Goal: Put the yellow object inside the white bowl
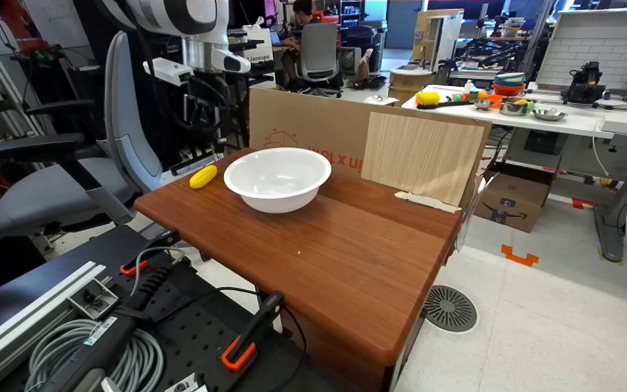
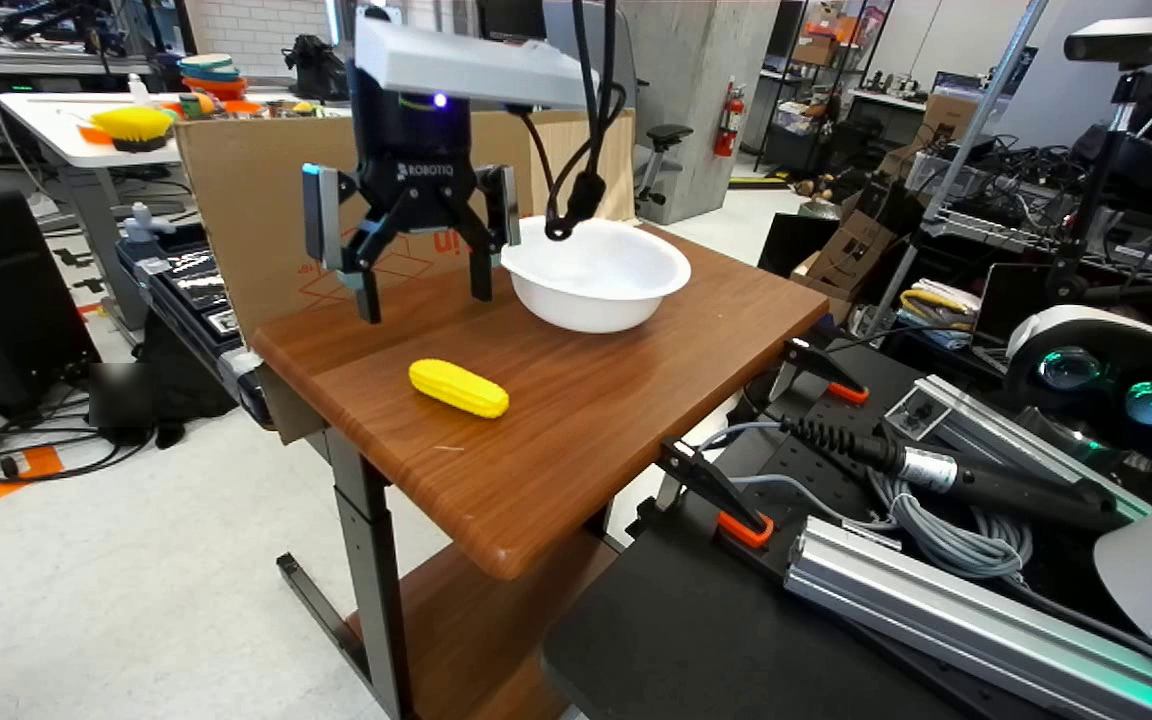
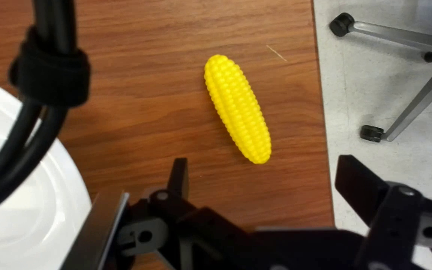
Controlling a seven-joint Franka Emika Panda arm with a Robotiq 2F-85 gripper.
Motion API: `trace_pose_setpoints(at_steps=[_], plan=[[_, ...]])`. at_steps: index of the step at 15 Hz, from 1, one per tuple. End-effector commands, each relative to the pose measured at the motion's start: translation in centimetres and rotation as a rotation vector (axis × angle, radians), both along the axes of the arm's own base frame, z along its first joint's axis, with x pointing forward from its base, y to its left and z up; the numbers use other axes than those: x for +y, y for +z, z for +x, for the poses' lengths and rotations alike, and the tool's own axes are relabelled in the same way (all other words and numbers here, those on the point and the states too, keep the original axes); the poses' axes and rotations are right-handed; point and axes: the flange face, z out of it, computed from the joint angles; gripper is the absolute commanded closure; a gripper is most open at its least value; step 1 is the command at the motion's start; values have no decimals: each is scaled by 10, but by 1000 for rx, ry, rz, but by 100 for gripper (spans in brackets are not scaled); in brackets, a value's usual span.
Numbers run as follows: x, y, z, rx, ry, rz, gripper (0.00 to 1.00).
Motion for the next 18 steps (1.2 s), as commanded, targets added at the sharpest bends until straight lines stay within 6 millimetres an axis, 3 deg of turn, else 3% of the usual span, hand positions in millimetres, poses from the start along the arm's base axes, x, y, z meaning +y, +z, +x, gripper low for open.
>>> trace_pose_setpoints(at_steps=[1,4,8,10,16,18], plan=[[1,-32,6,-24,-25,-65,0],[8,-54,-2,1,-31,-95,0],[28,-65,-13,21,-24,-99,0],[34,-65,-16,20,-21,-101,26],[32,-56,-11,0,-33,-94,73],[34,-38,-13,-11,-34,-75,88]])
